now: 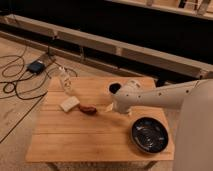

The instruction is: Wipe the white sponge on the table

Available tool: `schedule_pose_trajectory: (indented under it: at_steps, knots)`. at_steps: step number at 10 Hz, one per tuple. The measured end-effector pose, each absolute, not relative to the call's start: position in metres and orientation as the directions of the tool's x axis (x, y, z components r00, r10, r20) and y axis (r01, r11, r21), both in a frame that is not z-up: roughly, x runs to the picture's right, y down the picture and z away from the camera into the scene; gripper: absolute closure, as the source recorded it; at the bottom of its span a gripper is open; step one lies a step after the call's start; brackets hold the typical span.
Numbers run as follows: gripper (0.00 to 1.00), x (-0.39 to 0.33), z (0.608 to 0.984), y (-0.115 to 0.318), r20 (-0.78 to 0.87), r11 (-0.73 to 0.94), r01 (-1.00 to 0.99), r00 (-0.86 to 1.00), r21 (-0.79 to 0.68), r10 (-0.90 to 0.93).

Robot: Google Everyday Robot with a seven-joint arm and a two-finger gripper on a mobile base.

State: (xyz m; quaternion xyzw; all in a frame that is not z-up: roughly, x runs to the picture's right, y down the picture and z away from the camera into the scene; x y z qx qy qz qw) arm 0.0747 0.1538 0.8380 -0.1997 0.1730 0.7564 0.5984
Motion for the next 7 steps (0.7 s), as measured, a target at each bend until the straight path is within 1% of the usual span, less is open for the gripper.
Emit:
schedule_pose_trajectory:
  at_steps: [5,7]
  knots:
    - [0.2,0.001,0.832,0.122,-0.476,-0.001,-0.998,0.026,-0.058,0.879]
    - [0.2,-0.038,0.832,0.11,-0.445,0.127,-0.988,0.15,-0.083,0.883]
